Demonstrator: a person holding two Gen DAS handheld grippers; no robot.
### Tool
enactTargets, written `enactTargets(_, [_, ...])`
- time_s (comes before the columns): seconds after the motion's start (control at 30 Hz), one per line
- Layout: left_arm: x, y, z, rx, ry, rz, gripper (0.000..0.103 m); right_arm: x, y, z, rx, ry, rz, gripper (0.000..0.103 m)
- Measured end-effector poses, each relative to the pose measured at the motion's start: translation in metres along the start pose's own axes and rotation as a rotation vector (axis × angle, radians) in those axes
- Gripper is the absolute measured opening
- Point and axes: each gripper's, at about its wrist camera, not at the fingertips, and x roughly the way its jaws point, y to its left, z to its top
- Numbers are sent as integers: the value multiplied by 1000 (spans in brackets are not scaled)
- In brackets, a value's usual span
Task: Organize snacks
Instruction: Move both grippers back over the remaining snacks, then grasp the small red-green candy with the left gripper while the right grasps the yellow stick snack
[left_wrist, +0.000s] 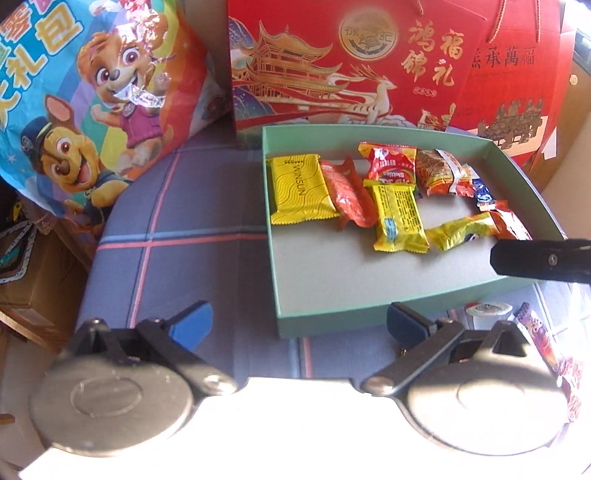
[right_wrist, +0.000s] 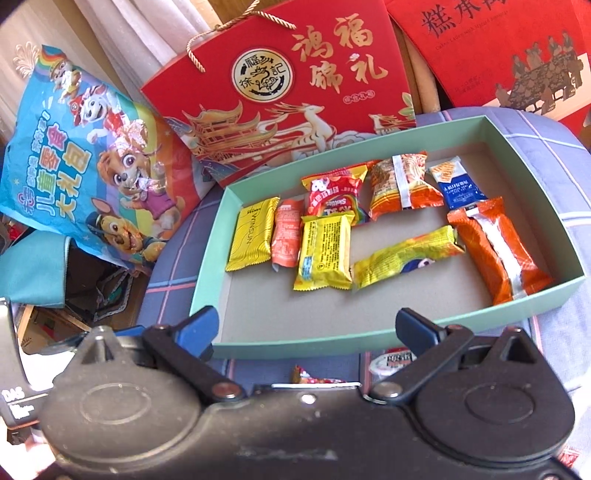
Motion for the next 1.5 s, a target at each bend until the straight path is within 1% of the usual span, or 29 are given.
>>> enactTargets(0.2, [-5,-5,-31,8,32,-7,103,-8,-12,-28,12,33,-7,103])
enactTargets(0.43, [5,-9,-61,5,95,-22,103,-10,-29,-58,22,57,-24,103])
enactTargets(0.5, [9,-9,-66,-1,108,-31,103,-10,-32,-67,5,63,-42,95])
enactTargets(0.57, [13,-9,-70,-4,120,-36,103,-10,-35,-72,6,66,-58,75])
enactTargets(0.6, [14,-9,-72,-5,122,-39,102,-10,-37,-75,1,61,-72,69])
enactTargets(0.67, [16,-9,-73,-5,122,-48,99,-8,-39,-77,-6,62,-94,46])
enactTargets(0.73, [18,-9,-74,-8,129,-59,95,-6,-42,-78,1,75,-99,37])
enactTargets(0.8, [20,-9,-74,-12,136,-70,90,-1,-44,-80,-2,90,-98,36])
enactTargets(0.9, [22,-12,-74,-10,146,-79,88,1,-42,-82,-16,102,-98,36])
enactTargets(1.17, [23,-14,-75,-3,150,-85,87,6,-40,-87,-43,110,-109,36])
enactTargets(1.2, [23,-14,-75,-3,149,-85,87,6,-39,-88,-52,103,-112,34])
enactTargets(1.23, [24,-14,-74,-3,149,-87,87,6,-37,-89,-63,99,-113,27])
enactTargets(1.27, [25,-14,-75,-3,148,-88,87,6,-36,-89,-71,98,-110,23])
enactTargets(1.33, [25,-14,-75,0,145,-90,85,7,-32,-91,-109,93,-116,23])
enactTargets(1.37, [24,-15,-75,6,139,-88,80,7,-32,-91,-115,95,-110,23])
enactTargets(1.43, [22,-18,-75,28,122,-81,60,7,-32,-92,-117,96,-104,23])
enactTargets(1.47, [20,-21,-75,42,114,-81,33,7,-33,-92,-113,96,-101,23])
enactTargets(1.5, [19,-22,-75,45,115,-93,30,8,-34,-92,-109,101,-101,23])
